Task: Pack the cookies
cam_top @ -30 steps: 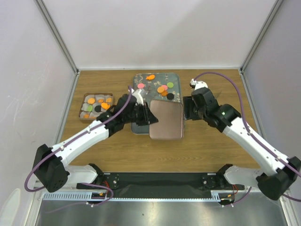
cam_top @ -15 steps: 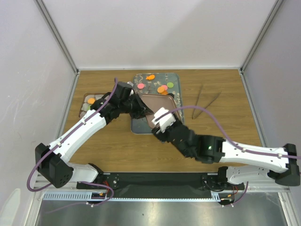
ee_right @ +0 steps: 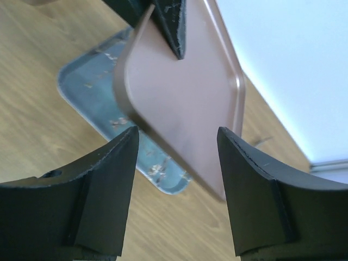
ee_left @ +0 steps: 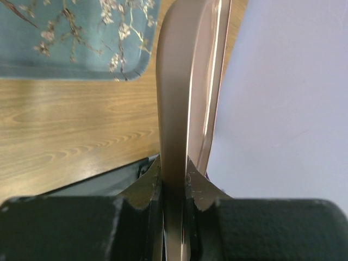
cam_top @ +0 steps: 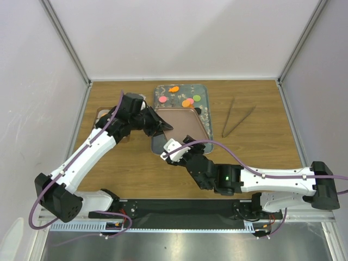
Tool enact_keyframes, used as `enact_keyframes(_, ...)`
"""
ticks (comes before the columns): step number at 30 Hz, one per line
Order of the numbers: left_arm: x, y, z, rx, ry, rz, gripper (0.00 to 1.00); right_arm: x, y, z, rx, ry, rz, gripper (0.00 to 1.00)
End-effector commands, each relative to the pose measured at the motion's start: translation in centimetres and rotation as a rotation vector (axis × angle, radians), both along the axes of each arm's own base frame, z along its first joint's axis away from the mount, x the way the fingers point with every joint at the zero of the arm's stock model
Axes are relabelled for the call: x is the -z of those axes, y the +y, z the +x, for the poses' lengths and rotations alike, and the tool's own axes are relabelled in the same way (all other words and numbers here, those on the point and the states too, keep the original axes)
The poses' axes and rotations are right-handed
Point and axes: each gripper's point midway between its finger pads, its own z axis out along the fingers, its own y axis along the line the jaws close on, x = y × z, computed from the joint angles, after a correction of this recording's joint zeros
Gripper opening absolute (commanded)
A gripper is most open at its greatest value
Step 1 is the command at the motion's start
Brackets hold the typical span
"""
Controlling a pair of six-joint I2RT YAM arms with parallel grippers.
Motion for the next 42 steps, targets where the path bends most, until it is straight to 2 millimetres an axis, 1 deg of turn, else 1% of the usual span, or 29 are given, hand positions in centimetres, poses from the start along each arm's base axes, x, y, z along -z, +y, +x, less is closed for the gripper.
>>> enact_keyframes(1, -3.5, -0.4, -1.1, 0.047, -0.042, -0.095, 0.01, -1.8, -0.3, 1.3, 0.048, -0.084, 0.027, 0.64)
enact_keyframes(2, -3.7, -0.4, -1.2, 0.053, -0.049, -0.097, 0.05, -1.8, -0.5, 1.6, 0.055, -0.1, 0.006, 0.64)
enact_keyframes(5, -4.2, -0.5, -1.6, 0.077, -0.065, -0.108, 0.1, -2.1, -0.8, 2.0, 0.066, -0.13, -0.01, 0.64)
enact_keyframes(8, -4.5, -0.5, -2.1, 0.098, -0.071, -0.116, 0.1, -2.7, -1.0, 2.4, 0.078, -0.16, -0.005, 0.63)
enact_keyframes(13, -4.8, -0.4, -2.4, 0.117, -0.073, -0.124, 0.09, -2.9, -1.0, 2.8, 0.091, -0.186, -0.019, 0.56)
enact_keyframes(14, -4.9, -0.4, -2.5, 0.12, -0.074, -0.129, 0.09, -2.8, -1.2, 2.8, 0.1, -0.19, -0.025, 0.51)
enact_keyframes(16, -5.1, -0.5, -2.5, 0.127, -0.082, -0.132, 0.11, -3.1, -1.2, 2.7, 0.105, -0.209, -0.021, 0.44)
enact_keyframes(18, -5.2, -0.5, -2.6, 0.134, -0.087, -0.129, 0.15, -3.4, -1.2, 2.6, 0.111, -0.217, -0.009, 0.41)
enact_keyframes(19, -5.3, -0.5, -2.6, 0.136, -0.092, -0.129, 0.16, -3.5, -1.1, 2.4, 0.106, -0.22, -0.012, 0.36)
enact_keyframes(21, -5.5, -0.5, -2.6, 0.142, -0.094, -0.133, 0.19, -3.8, -1.1, 2.3, 0.112, -0.229, -0.006, 0.31)
enact_keyframes(22, -5.6, -0.5, -2.6, 0.144, -0.099, -0.133, 0.2, -3.8, -1.1, 2.3, 0.111, -0.236, -0.014, 0.26)
enact_keyframes(23, -5.6, -0.5, -2.6, 0.143, -0.1, -0.132, 0.23, -4.1, -1.1, 2.3, 0.117, -0.241, -0.008, 0.23)
enact_keyframes(25, -5.7, -0.5, -2.6, 0.143, -0.103, -0.134, 0.26, -4.2, -0.9, 2.2, 0.114, -0.247, -0.013, 0.18)
enact_keyframes(26, -5.8, -0.5, -2.6, 0.145, -0.1, -0.135, 0.3, -4.5, -1.0, 2.1, 0.119, -0.256, -0.015, 0.16)
enact_keyframes(28, -5.8, -0.5, -2.6, 0.145, -0.104, -0.134, 0.34, -4.6, -0.9, 2.0, 0.122, -0.267, -0.025, 0.11)
enact_keyframes(29, -6.0, -0.5, -2.6, 0.144, -0.107, -0.136, 0.38, -4.9, -1.0, 2.0, 0.129, -0.277, -0.026, 0.09)
enact_keyframes(31, -6.0, -0.4, -2.5, 0.14, -0.111, -0.134, 0.42, -5.1, -0.8, 1.9, 0.131, -0.287, -0.033, 0.06)
enact_keyframes(32, -6.2, -0.4, -2.5, 0.139, -0.116, -0.133, 0.48, -5.1, -0.9, 1.9, 0.135, -0.29, -0.03, 0.06)
enact_keyframes(35, -6.5, 0.2, -2.1, 0.114, -0.134, -0.113, 0.6, -5.3, -0.8, 2.0, 0.139, -0.291, -0.036, 0.04)
enact_keyframes(37, -7.0, 0.8, -1.5, 0.099, -0.162, -0.113, 0.65, -5.6, -0.9, 2.0, 0.145, -0.285, -0.024, 0.0)
enact_keyframes(38, -7.3, 1.1, -1.0, 0.089, -0.182, -0.117, 0.7, -5.4, -0.9, 2.0, 0.141, -0.279, -0.037, 0.0)
enact_keyframes(40, -7.9, 1.9, -0.1, 0.072, -0.213, -0.13, 0.73, -5.8, -0.9, 2.0, 0.145, -0.256, -0.003, 0.0)
enact_keyframes(41, -8.2, 2.2, 0.3, 0.066, -0.23, -0.133, 0.75, -5.4, -1.0, 2.0, 0.138, -0.244, -0.028, 0.0)
enact_keyframes(42, -8.7, 2.6, 0.8, 0.056, -0.255, -0.136, 0.75, -5.4, -1.0, 2.0, 0.138, -0.234, -0.023, 0.0)
